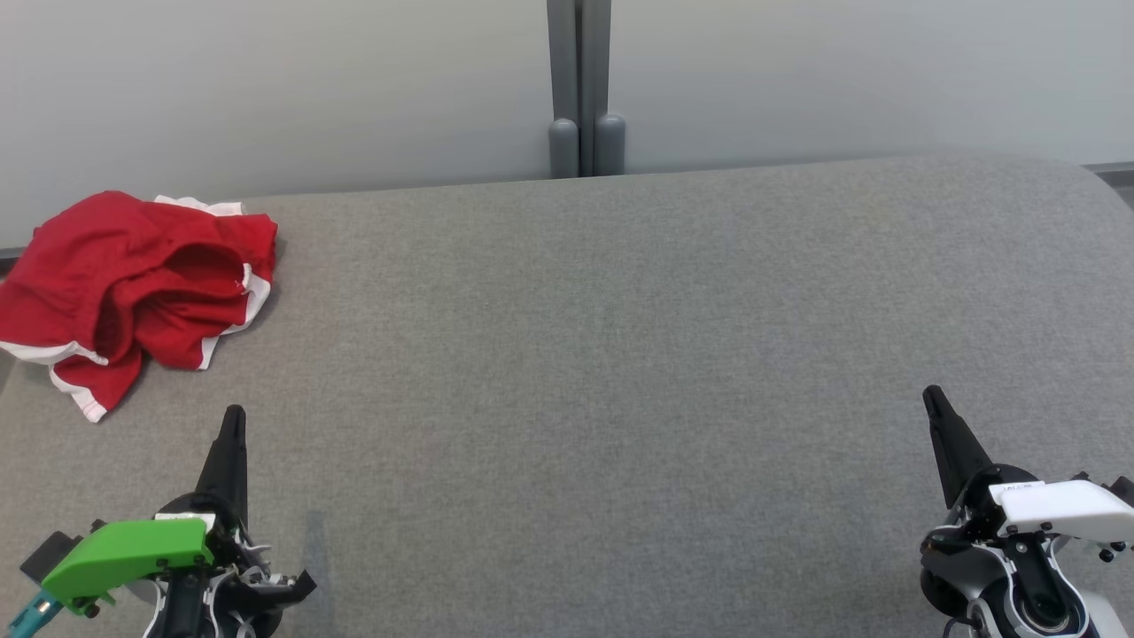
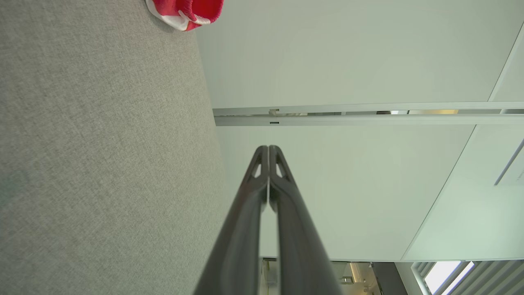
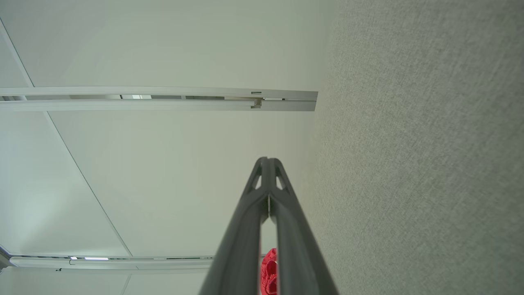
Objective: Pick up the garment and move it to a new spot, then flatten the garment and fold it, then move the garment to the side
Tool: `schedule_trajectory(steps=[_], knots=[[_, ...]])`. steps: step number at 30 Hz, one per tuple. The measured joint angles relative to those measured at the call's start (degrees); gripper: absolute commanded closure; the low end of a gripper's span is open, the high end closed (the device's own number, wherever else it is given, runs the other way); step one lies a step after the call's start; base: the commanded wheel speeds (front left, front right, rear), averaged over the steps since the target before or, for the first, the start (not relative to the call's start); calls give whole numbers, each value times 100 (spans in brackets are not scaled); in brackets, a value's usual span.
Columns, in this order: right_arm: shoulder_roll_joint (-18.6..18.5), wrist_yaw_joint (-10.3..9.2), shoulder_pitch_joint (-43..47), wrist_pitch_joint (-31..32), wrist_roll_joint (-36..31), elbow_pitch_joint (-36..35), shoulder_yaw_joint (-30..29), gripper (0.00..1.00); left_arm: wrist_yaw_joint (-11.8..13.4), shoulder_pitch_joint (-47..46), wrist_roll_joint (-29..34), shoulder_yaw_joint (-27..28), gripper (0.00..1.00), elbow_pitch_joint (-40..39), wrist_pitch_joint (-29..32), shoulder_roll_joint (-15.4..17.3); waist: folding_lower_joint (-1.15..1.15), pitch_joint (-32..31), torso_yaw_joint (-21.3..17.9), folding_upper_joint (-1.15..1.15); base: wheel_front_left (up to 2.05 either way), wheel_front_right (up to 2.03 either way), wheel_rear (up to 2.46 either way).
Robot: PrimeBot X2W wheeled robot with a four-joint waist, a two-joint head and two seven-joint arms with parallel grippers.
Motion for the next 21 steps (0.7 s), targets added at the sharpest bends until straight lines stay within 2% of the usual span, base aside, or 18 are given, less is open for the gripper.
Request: schedule_trajectory(steps=[14,15,16,17,18,19,21], knots=[[0,0,0,0,0,0,0,100,0,0,0,0,100,0,0,0,0,0,0,0,0,0,0],[5,0,7,-1,-1,16,1,0,0,6,0,-1,0,15,0,-2,0,0,0,0,0,0,0],[18,-1,36,-1,-1,55,4,100,0,26,-1,-5,100,67,-2,-10,0,0,0,0,0,0,0],[33,-2,73,-2,-1,100,9,0,0,64,-1,-9,0,107,-2,-23,0,0,0,0,0,0,0],[51,-2,128,-2,-1,152,14,100,0,113,-1,-13,100,162,-2,-41,0,0,0,0,0,0,0],[66,-2,178,-2,-1,204,19,0,0,165,-1,-18,0,220,-2,-54,0,0,0,0,0,0,0],[88,-2,259,-14,-1,274,35,0,0,254,-1,-41,0,294,-12,-66,0,0,0,0,0,0,0]])
